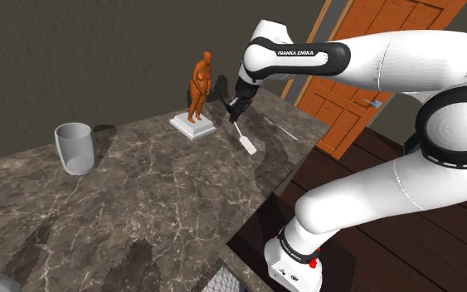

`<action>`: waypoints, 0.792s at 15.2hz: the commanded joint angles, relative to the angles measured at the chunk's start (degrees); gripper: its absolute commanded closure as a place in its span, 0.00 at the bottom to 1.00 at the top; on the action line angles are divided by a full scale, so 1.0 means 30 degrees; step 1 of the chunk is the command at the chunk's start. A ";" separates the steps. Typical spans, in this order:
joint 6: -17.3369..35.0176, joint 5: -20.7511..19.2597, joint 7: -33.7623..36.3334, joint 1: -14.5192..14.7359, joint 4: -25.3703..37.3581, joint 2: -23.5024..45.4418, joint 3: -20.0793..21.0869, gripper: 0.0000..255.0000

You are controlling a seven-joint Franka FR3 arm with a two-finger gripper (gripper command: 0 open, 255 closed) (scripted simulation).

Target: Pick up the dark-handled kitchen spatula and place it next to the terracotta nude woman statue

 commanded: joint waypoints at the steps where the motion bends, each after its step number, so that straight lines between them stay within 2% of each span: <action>1: 0.0530 0.0007 -0.0024 -0.0003 -0.0396 0.0126 0.0012 1.00; 12: 0.3587 0.0055 -0.0035 0.0016 -0.2432 0.1149 0.0173 1.00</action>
